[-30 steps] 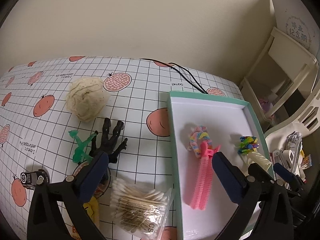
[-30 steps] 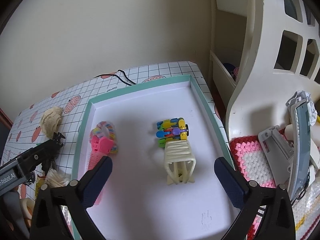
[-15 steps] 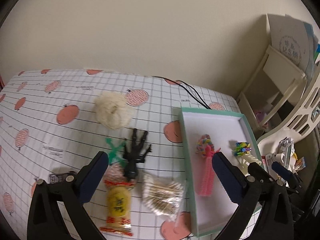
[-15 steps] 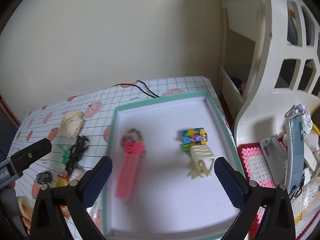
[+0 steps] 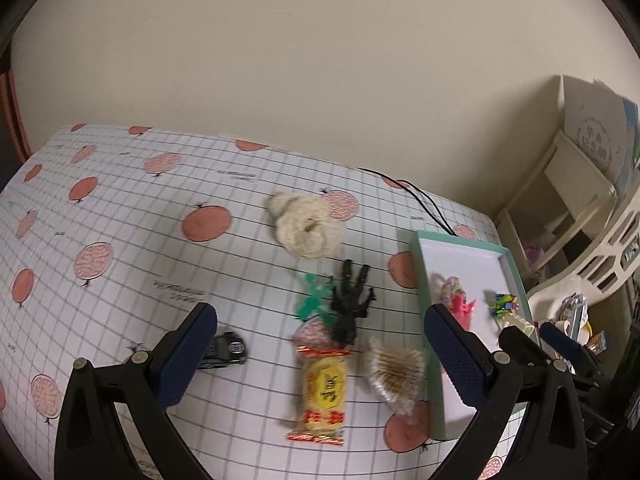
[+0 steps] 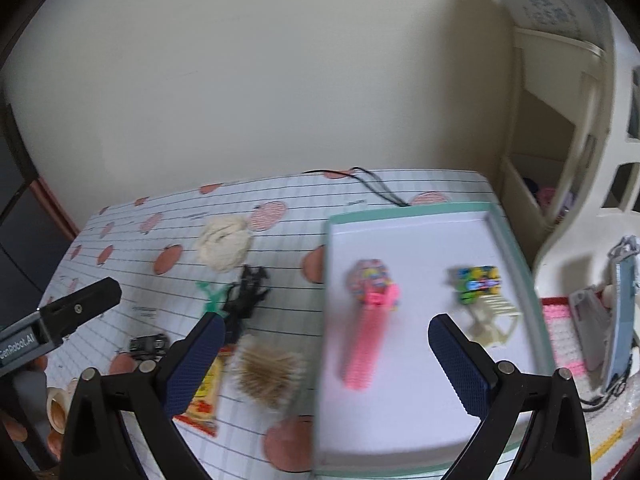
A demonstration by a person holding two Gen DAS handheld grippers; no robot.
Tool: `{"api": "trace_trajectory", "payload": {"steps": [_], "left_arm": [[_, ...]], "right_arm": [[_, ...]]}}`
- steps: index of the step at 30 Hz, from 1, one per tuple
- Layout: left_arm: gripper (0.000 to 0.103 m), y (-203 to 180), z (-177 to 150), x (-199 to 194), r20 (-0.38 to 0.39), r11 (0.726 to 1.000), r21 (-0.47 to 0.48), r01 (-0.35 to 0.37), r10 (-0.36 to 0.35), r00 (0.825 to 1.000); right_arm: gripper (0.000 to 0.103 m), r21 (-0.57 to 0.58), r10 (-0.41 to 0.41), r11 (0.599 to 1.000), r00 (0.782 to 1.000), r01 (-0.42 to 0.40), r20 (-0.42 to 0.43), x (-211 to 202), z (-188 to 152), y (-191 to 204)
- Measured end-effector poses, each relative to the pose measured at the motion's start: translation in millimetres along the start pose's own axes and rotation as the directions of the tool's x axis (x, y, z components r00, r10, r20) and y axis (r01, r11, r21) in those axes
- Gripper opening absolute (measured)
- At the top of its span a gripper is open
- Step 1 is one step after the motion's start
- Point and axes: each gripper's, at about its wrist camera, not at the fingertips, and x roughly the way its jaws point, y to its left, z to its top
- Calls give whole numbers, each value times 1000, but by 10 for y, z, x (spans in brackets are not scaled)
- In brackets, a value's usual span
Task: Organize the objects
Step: 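Move both grippers back out of the tray toward the remaining toys, then grasp the black toy car with the left gripper while the right grasps the yellow snack bag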
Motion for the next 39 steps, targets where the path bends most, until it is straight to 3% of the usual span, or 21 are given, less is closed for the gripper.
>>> {"api": "trace_trajectory", "payload": {"steps": [8, 15, 29, 39], "left_arm": [[103, 472, 44, -211, 27, 998, -24, -62, 62, 998], [103, 735, -20, -113, -8, 991, -20, -129, 129, 992], [103, 875, -183, 272, -107, 990, -21, -139, 136, 985], [103, 916, -300, 566, -175, 988, -19, -156, 150, 973]], "right_arm": [[103, -23, 71, 997, 997, -72, -37, 112, -62, 497], [103, -72, 80, 993, 990, -89, -116, 333, -228, 906], [102, -110, 46, 991, 969, -75, -245, 704, -518, 1157], [94, -121, 38, 990, 951, -78, -305, 885, -646, 1229]]}}
